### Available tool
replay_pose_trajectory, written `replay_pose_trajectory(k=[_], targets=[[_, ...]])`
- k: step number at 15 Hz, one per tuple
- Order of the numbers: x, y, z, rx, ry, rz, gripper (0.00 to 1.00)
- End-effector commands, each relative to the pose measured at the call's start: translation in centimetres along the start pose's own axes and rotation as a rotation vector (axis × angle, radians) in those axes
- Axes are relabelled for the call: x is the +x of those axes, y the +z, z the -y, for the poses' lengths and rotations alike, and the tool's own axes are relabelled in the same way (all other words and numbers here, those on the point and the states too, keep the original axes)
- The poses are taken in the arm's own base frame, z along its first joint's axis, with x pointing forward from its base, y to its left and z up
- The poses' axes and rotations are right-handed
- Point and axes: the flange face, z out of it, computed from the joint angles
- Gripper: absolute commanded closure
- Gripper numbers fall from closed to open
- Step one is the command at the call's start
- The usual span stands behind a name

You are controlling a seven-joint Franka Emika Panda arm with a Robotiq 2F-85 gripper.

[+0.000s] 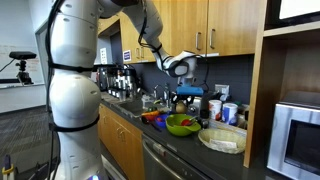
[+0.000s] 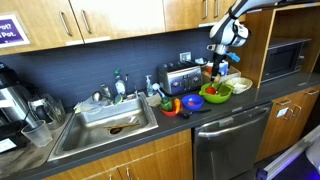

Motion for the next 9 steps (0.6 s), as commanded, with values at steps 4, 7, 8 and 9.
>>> replay_pose_trajectory(k=[4,7,8,9], targets=[[-3.2,-1.5,-0.4,0.001,0.07,-0.061,0.51],[-4.0,-1.5,-0.7,0.004,0.092,-0.084,0.51],[-4.3,-1.6,-0.7,0.005,0.096,-0.093,0.51],[-4.5,-1.6,-0.7,0.006,0.1,-0.104,0.51]])
